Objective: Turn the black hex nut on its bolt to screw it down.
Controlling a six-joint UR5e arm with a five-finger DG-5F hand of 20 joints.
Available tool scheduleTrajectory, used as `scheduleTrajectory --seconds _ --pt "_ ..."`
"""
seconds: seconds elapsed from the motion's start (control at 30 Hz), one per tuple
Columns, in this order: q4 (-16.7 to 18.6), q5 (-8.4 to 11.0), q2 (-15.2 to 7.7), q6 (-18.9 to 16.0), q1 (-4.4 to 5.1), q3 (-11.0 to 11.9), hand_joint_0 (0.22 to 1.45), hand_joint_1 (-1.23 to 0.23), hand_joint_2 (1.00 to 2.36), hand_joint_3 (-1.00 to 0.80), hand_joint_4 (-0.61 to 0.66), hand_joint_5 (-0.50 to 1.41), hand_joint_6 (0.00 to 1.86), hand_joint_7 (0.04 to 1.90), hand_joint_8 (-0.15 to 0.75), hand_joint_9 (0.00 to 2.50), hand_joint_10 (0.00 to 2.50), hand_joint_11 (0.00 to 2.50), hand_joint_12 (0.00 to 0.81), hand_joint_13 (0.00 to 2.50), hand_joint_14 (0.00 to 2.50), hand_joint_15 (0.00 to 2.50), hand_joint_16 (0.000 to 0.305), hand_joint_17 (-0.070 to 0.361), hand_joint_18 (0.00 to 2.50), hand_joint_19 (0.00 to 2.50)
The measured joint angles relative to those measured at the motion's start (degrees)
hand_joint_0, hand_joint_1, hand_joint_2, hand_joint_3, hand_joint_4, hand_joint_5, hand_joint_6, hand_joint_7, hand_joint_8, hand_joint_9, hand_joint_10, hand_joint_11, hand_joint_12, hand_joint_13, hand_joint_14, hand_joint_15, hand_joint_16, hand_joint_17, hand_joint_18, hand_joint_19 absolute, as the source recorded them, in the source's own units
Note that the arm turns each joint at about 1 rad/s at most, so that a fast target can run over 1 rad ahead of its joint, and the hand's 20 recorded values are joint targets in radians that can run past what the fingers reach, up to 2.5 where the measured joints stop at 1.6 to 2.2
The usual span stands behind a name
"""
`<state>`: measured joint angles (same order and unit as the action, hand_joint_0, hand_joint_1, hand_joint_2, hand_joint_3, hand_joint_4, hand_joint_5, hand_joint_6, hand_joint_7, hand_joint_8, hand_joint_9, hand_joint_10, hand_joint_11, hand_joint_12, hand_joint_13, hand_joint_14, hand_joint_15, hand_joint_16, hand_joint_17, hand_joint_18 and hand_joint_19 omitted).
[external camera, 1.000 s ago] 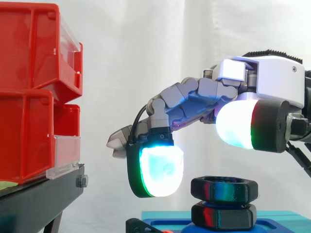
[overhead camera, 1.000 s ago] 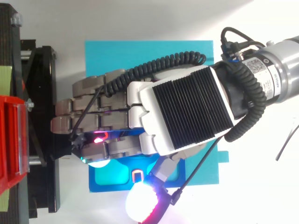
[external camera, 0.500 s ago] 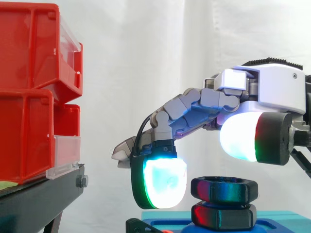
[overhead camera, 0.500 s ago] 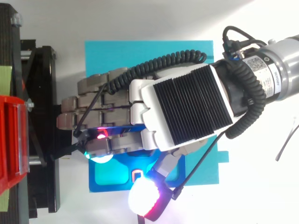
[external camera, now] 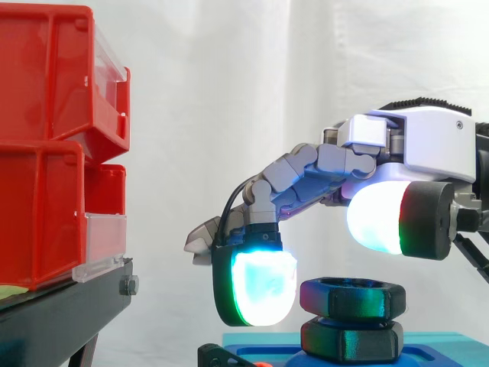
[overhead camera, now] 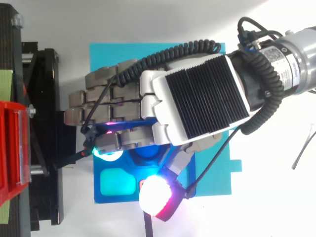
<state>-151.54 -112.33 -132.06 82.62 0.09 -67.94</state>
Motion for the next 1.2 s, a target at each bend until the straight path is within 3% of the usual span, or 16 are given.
scheduleTrajectory --seconds 0.77,0.97,1.2 --pt "0.6 -5.95 0.0 -0.1 -4.71 0.0 0.49 -0.26 1.0 -0.5 0.27 -0.17 0.8 0.87 0.316 0.59 0.0 0.16 0.392 0.62 0.0 0.15 0.056 0.126 0.63 0.29" --pt "1.6 -6.28 0.0 -0.3 -4.52 0.0 0.49 -0.25 1.0 -0.5 0.26 -0.17 0.79 0.88 0.315 0.59 0.0 0.16 0.393 0.62 0.0 0.15 0.056 0.126 0.63 0.3" --pt "5.1 -5.24 0.0 -0.7 -2.78 0.0 0.49 -0.25 1.0 -0.5 0.27 -0.17 0.79 0.89 0.317 0.6 0.0 0.16 0.392 0.62 0.0 0.15 0.056 0.127 0.63 0.29"
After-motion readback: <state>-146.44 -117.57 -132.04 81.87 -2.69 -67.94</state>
